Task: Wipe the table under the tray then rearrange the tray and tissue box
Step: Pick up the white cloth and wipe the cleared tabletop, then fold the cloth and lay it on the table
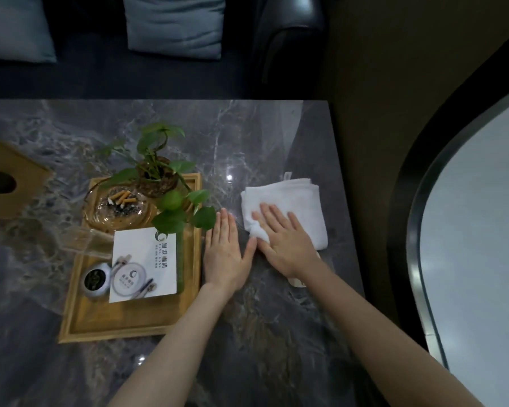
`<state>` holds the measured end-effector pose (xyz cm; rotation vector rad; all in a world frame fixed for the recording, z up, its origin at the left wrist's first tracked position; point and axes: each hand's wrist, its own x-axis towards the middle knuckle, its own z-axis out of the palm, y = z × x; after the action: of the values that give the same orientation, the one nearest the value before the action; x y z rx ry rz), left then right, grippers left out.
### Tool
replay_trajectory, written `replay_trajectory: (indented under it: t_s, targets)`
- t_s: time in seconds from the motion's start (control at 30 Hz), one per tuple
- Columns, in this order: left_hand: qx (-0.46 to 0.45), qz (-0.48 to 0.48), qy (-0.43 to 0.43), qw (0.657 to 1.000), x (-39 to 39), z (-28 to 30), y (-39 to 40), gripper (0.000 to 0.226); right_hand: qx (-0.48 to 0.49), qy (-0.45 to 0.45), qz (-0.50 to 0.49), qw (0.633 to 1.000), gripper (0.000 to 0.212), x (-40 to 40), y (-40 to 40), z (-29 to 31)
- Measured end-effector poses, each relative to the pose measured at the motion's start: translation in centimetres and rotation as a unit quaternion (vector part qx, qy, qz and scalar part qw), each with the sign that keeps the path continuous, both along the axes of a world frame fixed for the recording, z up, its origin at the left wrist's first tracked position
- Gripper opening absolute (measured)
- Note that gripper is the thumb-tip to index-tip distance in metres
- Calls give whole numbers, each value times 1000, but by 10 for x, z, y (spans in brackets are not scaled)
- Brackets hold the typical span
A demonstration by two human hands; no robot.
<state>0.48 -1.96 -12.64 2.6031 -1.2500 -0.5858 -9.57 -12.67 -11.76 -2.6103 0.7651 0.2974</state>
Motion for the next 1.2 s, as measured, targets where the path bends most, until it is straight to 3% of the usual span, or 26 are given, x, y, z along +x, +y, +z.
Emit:
replay_trajectory:
  t_s: [0.13,0.23,0.3,0.4,0.5,0.57,0.63,0.67,0.73,0.8,0.9,1.07,1.2]
  targets:
    - [41,3,66,997,8,15,-5,70,84,-10,3,996,58,-17,8,18]
    - [46,31,154,986,12,32,-5,58,237,-15,-123,963,51,-26,7,37]
    - [24,55,216,975,8,47,3,51,367,-89,-241,894,45,-31,11,58]
    - [-43,73,339,937,-3,70,19,49,478,-189,-361,778,25,-44,21,91]
    - [-93,76,418,900,-6,90,36,56,552,-274,-429,660,36,-54,31,114]
    - [-112,81,461,877,-5,99,47,67,605,-329,-431,583,39,-55,44,129]
    - [-138,85,512,844,1,111,58,85,647,-357,-413,533,38,-53,60,145]
    - [-159,82,538,824,7,115,64,84,666,-369,-397,513,40,-52,69,150]
    - [-203,88,568,793,18,126,78,49,706,-383,-365,470,45,-43,88,160]
    - [-228,100,598,761,31,134,93,25,734,-379,-345,446,53,-29,106,165]
    - [-238,137,622,734,56,138,129,28,756,-361,-346,422,51,-1,137,167]
    - [-230,201,586,750,105,150,200,30,772,-317,-337,435,50,55,180,147]
    - [-249,212,540,776,143,163,245,28,798,-273,-333,423,56,102,218,122]
